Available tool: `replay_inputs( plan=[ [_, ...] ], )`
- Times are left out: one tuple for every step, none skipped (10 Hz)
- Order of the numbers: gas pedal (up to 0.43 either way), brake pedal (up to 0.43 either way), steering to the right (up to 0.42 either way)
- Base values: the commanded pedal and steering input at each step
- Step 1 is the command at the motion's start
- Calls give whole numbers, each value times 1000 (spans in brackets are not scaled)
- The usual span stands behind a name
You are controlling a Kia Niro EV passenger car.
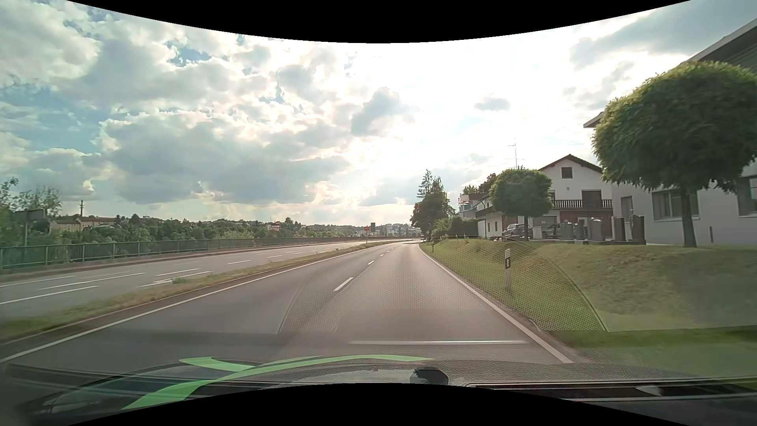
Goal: Follow the waypoints while adhering to traffic rules and regulations
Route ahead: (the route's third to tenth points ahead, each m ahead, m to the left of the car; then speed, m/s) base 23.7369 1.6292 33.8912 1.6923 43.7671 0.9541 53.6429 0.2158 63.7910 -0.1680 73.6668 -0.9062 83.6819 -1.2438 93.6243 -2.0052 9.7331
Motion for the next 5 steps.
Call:
replay_inputs(
  plan=[
    [350, 0, 1],
    [350, 0, 1],
    [350, 0, 1],
    [350, 0, 1],
    [350, 0, 1]
  ],
)
